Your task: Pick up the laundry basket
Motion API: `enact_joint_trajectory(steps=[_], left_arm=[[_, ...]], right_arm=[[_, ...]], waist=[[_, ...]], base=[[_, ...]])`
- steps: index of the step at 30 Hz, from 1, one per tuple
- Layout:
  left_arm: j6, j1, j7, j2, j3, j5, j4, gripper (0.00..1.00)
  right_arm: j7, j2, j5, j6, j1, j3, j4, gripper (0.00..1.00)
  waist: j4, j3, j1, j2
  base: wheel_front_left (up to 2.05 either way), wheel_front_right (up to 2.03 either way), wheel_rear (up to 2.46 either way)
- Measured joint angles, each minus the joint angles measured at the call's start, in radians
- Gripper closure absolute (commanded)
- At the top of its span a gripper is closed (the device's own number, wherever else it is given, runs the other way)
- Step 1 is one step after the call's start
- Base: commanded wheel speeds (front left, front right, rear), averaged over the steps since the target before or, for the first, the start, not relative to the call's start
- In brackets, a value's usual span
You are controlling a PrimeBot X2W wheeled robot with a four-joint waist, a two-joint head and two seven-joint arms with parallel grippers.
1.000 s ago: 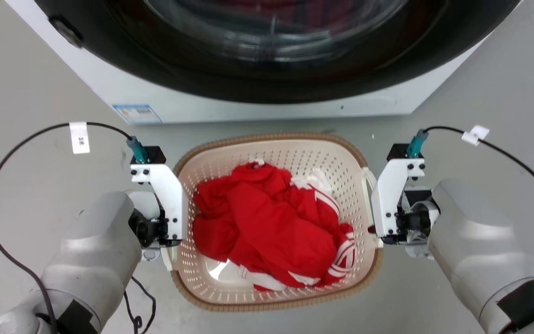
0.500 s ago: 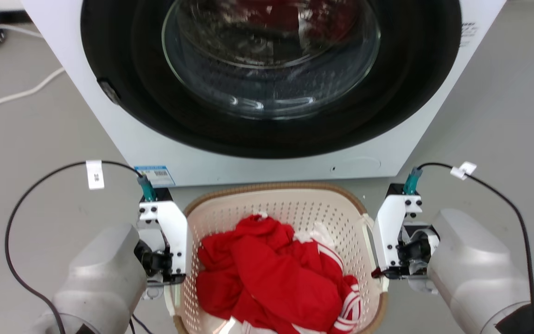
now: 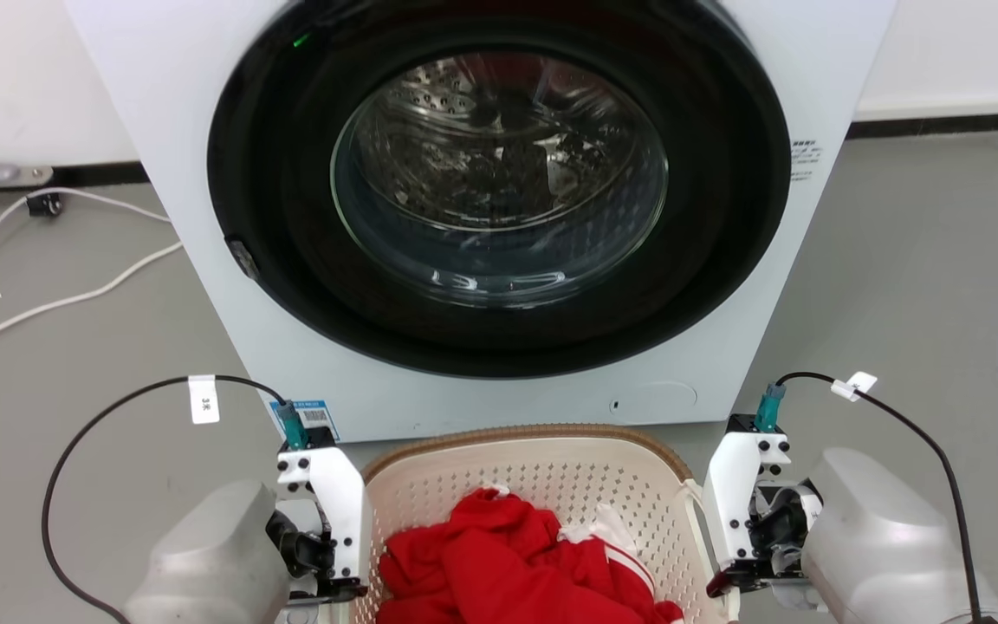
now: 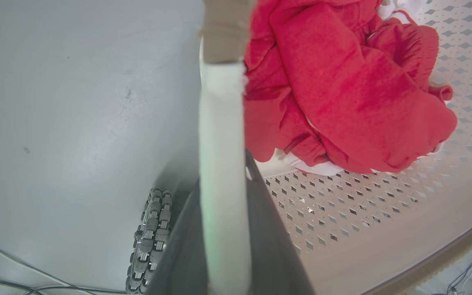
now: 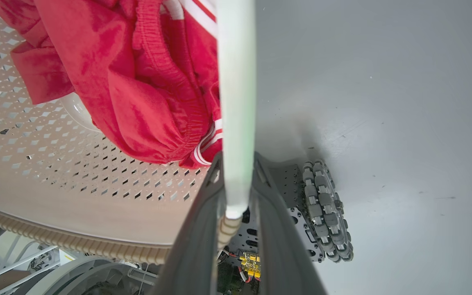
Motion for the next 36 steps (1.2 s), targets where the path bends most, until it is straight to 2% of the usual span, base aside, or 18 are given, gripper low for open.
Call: enact_joint_trajectory(steps=[12,36], left_arm=[[0.002,0.052,0.025,-0.021,-0.005,-0.023,0.023,1.0],[0.002,0.054,0.011,-0.027,-0.006,-0.036,0.03,1.0]], right_arm=[[0.01,-0.002,-0.01,0.0,0.042,-0.007,0.001,1.0],[-0.01,-0.003,-0.021,0.0,0.048,-0.011,0.001,1.0]], waist=[[0.01,-0.07,0.0001,0.0],[0.014,-0.074,0.0003,0.0]], base=[[0.0,0.0,0.0],[0.0,0.0,0.0]])
